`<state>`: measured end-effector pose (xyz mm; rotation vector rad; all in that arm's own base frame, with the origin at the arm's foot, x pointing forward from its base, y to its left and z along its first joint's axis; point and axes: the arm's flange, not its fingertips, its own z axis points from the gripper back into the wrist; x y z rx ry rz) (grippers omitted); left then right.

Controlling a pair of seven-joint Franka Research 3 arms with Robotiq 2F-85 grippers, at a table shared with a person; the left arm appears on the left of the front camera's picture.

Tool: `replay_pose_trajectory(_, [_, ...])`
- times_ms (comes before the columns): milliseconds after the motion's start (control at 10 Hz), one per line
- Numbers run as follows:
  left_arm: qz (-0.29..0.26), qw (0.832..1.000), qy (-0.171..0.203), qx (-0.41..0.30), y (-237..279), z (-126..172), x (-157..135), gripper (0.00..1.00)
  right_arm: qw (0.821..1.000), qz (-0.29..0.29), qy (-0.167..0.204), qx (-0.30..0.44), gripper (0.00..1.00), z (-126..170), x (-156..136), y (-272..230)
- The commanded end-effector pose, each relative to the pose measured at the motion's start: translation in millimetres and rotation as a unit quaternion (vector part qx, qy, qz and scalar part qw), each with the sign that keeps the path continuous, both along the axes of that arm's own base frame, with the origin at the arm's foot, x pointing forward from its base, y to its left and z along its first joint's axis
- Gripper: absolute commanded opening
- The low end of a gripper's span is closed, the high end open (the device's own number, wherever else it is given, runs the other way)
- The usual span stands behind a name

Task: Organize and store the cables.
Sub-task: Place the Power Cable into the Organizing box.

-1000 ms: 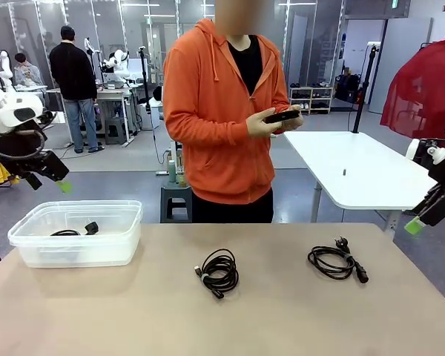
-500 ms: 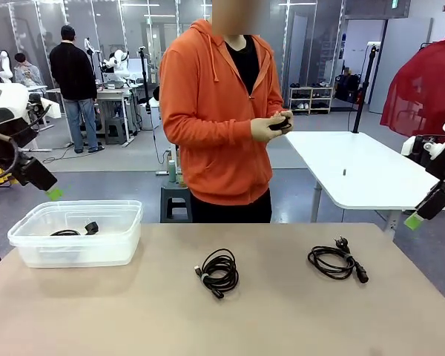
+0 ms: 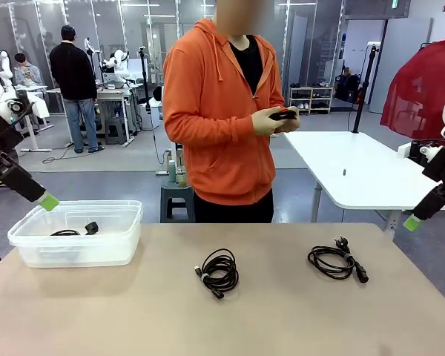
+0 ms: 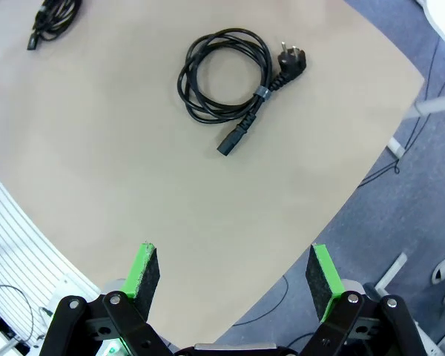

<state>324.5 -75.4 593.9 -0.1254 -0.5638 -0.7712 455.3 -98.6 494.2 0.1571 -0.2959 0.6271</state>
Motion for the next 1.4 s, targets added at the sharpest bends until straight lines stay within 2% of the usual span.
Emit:
replay_pose_trajectory(0, [-0.011, 1.000, 0.009, -0.005, -0.5, -1.0, -2.1, 1.00, 0.999, -0.044, 0.016, -0.011, 1.00, 4.5, 6.6, 7.6])
replay_pose_trajectory(300, [-0.002, 1.000, 0.001, 0.000, -0.4, 0.7, -2.0, 1.00, 0.997, -0.062, 0.031, -0.038, 1.00, 4.3, 4.7, 11.3])
replay_pose_trajectory(400, [-0.002, 1.000, 0.001, 0.000, -0.4, 0.7, -2.0, 1.00, 0.999, -0.037, 0.012, -0.011, 1.00, 3.5, 4.1, 7.1])
replay_pose_trajectory(800, [-0.002, 1.000, 0.001, 0.000, -0.4, 0.7, -2.0, 1.00, 0.999, -0.044, 0.016, -0.019, 1.00, 3.6, 4.1, 7.8])
replay_pose_trajectory(900, [-0.002, 1.000, 0.001, 0.000, -0.4, 0.7, -2.0, 1.00, 0.995, -0.097, 0.031, -0.016, 1.00, -7.7, 27.2, 12.4])
replay_pose_trajectory(1000, [-0.002, 1.000, 0.001, 0.000, -0.4, 0.7, -2.0, 1.00, 0.994, -0.094, 0.044, -0.015, 1.00, -20.7, 44.4, 20.7])
replay_pose_trajectory(1300, [-0.002, 1.000, 0.001, 0.000, -0.4, 0.7, -2.0, 1.00, 0.982, -0.183, 0.055, -0.010, 1.00, -39.4, 69.3, 35.2])
